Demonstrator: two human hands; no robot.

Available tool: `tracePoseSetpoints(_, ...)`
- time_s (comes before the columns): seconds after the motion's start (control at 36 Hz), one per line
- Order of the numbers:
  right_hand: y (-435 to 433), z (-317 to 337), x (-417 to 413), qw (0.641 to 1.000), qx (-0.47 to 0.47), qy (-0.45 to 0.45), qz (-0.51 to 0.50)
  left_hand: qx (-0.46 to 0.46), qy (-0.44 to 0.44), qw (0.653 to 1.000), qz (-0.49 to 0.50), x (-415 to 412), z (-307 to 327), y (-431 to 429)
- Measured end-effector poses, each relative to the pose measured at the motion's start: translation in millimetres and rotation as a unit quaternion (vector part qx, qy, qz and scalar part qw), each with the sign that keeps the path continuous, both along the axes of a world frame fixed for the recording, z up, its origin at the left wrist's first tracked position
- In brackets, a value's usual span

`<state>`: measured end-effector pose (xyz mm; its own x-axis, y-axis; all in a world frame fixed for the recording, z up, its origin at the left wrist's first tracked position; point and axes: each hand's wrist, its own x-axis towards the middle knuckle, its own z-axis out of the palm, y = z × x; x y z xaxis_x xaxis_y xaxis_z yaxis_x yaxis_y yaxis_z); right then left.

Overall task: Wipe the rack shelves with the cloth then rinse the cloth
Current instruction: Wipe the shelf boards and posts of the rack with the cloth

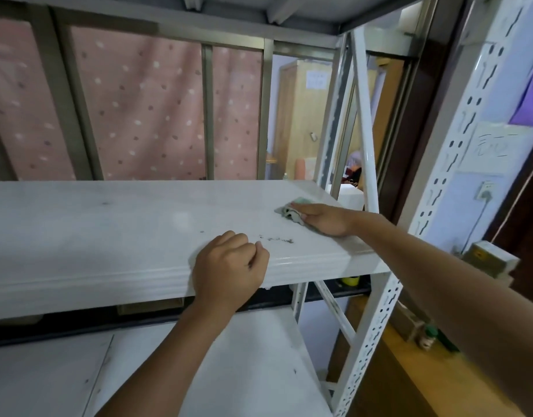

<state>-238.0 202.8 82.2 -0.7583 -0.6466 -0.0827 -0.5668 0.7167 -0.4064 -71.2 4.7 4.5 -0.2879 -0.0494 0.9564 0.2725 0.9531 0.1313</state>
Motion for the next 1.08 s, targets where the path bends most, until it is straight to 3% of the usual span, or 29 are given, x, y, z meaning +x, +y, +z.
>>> tracePoseSetpoints(0.17,-1.1,-15.0,26.8,0.999,0.014,0.024,0.035,-0.009,-0.005,1.0,0.005,2.2,0.5,-0.2)
tracePoseSetpoints(0.61,7.0,12.1,-12.0,0.995,0.024,0.042,-0.092,-0.005,-0.02,1.0,0.01,0.8,-2.9,-2.7)
tracePoseSetpoints(0.78,9.3,21.4,-36.1,0.982,0.086,0.12,-0.119,-0.004,-0.013,1.0,0.022,-3.3,-6.6,-4.0)
tracePoseSetpoints(0.89,16.0,7.5,-59.8,0.978,0.074,0.137,-0.14,-0.02,-0.002,1.0,0.018,-3.6,-7.4,-4.1)
tracePoseSetpoints(1.08,28.0,2.3,-23.1,0.975,0.059,0.147,-0.159,-0.037,0.0,0.999,0.023,-1.3,-7.2,-4.2)
